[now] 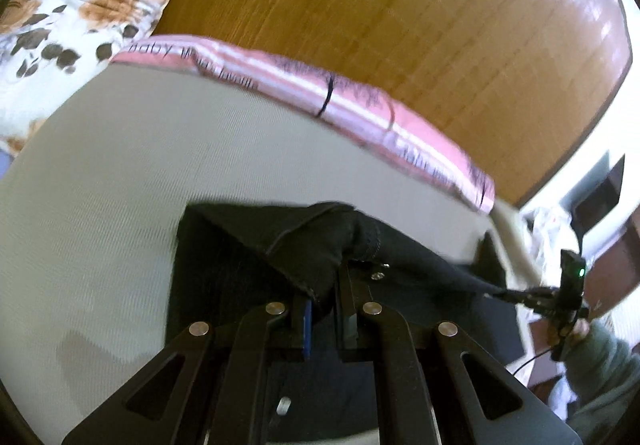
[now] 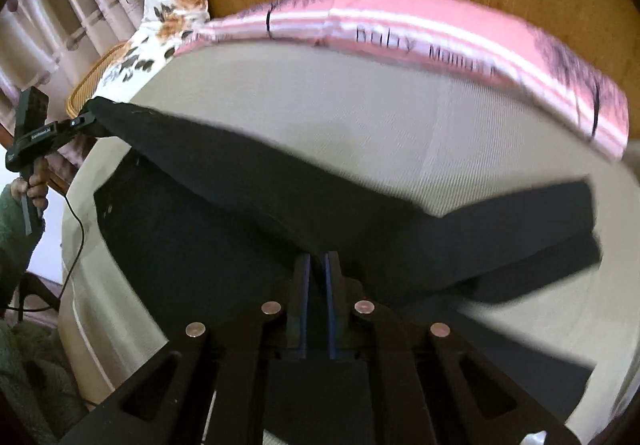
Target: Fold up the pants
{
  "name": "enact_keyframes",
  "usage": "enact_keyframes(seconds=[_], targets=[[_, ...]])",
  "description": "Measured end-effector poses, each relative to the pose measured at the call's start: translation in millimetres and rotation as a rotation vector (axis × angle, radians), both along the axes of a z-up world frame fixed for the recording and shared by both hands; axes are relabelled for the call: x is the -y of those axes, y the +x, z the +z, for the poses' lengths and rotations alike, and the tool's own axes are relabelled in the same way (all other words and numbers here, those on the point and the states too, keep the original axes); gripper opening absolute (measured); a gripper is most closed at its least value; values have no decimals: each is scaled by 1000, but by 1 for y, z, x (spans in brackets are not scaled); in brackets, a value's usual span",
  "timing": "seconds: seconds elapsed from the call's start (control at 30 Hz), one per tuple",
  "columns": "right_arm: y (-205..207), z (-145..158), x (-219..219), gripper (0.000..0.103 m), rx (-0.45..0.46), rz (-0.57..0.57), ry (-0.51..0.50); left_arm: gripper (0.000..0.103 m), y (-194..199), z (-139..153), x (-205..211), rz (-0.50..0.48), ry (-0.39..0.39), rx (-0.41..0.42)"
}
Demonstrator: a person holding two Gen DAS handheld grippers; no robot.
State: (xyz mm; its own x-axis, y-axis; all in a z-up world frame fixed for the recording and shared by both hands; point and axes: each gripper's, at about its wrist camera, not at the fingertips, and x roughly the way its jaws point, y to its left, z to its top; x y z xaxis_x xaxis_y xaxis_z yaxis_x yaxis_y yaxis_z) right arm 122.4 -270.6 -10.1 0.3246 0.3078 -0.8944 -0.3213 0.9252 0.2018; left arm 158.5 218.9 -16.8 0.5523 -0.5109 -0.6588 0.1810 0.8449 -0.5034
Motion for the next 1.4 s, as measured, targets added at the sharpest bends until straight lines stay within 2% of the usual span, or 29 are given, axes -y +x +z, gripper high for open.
enact_keyframes(seconds=[0.03, 0.13, 0.2, 0.23, 0.33, 0.43, 0.5, 0.53, 0.6, 0.73, 0.87, 0.93, 1.07, 1.2, 1.3, 1.33, 1.4], targets=[[-7, -8, -1, 0, -19, -8, 0, 9, -9, -7, 0, -15, 29, -13], [-20, -30, 3, 0, -49, -58, -22, 10, -21, -28, 5, -50, 94, -71], [-25, -38, 5, 0, -58, -93, 2, 11, -27, -43, 15, -69, 188, -97], [-27, -39, 8, 1, -54, -116, 12, 11, -28, -48, 18, -72, 211, -114], [-37, -42, 16, 6, -80, -195, 122, 14, -32, -55, 22, -57, 239, -135], [-47, -45, 18, 13, -97, -268, 220, 22, -34, -53, 17, -23, 197, -169], [-49, -48, 18, 25, -93, -307, 254, 31, -35, -51, 11, 9, 178, -201], [-51, -50, 19, 26, -91, -323, 271, 39, -36, -51, 9, 26, 175, -216], [-50, -56, 19, 26, -102, -362, 308, 44, -39, -54, -1, 77, 154, -274], [-52, -66, 20, 26, -117, -425, 383, 45, -53, -55, -18, 169, 54, -342], [-50, -74, 23, 27, -127, -474, 452, 45, -72, -51, -16, 182, -122, -349], [-49, -78, 26, 27, -125, -492, 474, 45, -70, -56, -11, 190, -187, -359], [-48, -83, 30, 28, -123, -548, 498, 45, -55, -67, -7, 268, -259, -360], [-50, -88, 39, 28, -104, -592, 495, 45, -42, -81, -6, 328, -287, -386], [-49, -95, 47, 28, -97, -620, 505, 43, -38, -86, -6, 357, -278, -381], [-48, -96, 49, 28, -91, -629, 514, 34, -37, -86, -5, 365, -267, -371], [-42, -98, 53, 28, -73, -648, 523, 29, -33, -84, -4, 368, -233, -355]])
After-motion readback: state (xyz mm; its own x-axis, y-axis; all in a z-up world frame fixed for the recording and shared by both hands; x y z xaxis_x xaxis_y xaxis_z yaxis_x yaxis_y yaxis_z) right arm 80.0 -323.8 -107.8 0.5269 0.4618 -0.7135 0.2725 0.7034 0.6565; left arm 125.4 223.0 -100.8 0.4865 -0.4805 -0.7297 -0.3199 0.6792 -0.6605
